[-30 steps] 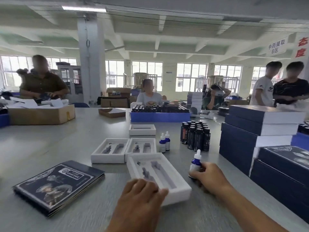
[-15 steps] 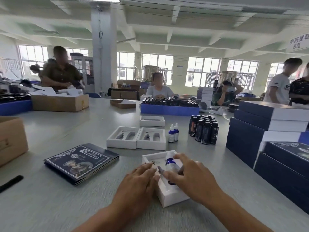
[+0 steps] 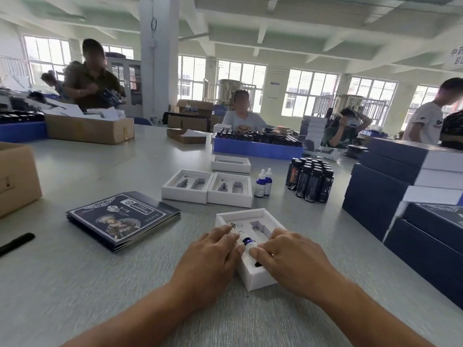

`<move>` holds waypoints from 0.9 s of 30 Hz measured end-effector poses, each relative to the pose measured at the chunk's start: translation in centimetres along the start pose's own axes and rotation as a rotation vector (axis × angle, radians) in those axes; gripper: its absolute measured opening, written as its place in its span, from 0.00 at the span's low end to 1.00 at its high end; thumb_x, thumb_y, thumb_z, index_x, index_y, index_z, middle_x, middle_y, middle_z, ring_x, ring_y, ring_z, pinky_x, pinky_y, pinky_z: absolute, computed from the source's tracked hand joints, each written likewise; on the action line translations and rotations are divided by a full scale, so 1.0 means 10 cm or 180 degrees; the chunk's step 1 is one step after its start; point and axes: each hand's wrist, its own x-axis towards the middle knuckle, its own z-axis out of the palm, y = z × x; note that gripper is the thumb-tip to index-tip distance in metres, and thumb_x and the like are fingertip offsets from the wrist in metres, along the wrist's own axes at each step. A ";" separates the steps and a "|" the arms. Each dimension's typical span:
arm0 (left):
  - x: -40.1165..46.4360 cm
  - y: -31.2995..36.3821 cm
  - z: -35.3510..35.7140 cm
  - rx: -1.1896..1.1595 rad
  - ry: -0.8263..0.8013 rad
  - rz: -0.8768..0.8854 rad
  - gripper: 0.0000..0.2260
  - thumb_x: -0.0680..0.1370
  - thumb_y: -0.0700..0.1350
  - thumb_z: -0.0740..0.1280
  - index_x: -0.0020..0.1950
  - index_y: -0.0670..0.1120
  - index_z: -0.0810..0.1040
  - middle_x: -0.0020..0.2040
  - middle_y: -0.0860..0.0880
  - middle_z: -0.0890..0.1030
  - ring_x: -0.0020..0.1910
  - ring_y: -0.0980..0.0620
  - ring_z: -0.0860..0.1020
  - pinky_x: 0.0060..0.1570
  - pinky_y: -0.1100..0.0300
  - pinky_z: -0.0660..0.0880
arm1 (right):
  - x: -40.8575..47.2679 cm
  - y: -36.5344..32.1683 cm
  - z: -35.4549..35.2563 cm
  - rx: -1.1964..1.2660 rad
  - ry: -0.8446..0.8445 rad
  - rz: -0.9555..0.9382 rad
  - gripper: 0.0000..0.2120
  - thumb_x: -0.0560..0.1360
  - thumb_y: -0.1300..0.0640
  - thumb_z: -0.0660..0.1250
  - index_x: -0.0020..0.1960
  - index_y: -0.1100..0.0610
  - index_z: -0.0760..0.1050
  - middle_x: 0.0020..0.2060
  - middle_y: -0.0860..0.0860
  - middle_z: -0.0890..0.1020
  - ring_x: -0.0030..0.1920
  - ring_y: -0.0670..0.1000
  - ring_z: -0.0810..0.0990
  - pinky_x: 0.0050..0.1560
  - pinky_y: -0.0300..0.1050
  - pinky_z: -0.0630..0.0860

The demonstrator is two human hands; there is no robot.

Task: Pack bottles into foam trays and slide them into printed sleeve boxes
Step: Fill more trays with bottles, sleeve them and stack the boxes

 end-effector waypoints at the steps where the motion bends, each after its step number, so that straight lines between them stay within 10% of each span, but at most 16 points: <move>1: -0.01 0.01 0.00 0.0038 0.0000 -0.0008 0.25 0.80 0.64 0.48 0.74 0.59 0.64 0.77 0.61 0.58 0.75 0.55 0.57 0.72 0.54 0.57 | 0.00 0.00 0.01 -0.0006 -0.0021 -0.0001 0.24 0.78 0.32 0.53 0.56 0.43 0.83 0.48 0.42 0.77 0.44 0.43 0.77 0.45 0.46 0.76; 14: 0.03 0.18 -0.13 -0.0115 -0.0788 0.0486 0.37 0.65 0.82 0.41 0.71 0.73 0.59 0.71 0.74 0.49 0.72 0.71 0.40 0.75 0.56 0.49 | 0.14 0.36 -0.07 0.1368 0.0854 0.0649 0.11 0.79 0.47 0.65 0.46 0.50 0.84 0.35 0.42 0.82 0.36 0.43 0.80 0.38 0.33 0.74; 22: 0.47 0.49 0.19 0.0074 -0.0715 0.0895 0.39 0.64 0.82 0.46 0.73 0.69 0.54 0.75 0.71 0.47 0.73 0.66 0.37 0.75 0.51 0.55 | 0.44 1.36 0.00 0.1574 0.0688 0.2094 0.06 0.76 0.55 0.70 0.46 0.57 0.81 0.41 0.52 0.85 0.43 0.53 0.84 0.51 0.53 0.82; 27: 0.66 0.47 0.29 0.0504 -0.0616 0.1287 0.37 0.65 0.82 0.43 0.72 0.71 0.52 0.70 0.74 0.39 0.72 0.67 0.36 0.73 0.55 0.57 | 0.91 1.74 0.11 0.1487 0.0777 0.2196 0.13 0.75 0.49 0.70 0.53 0.57 0.81 0.48 0.54 0.85 0.47 0.53 0.82 0.50 0.46 0.78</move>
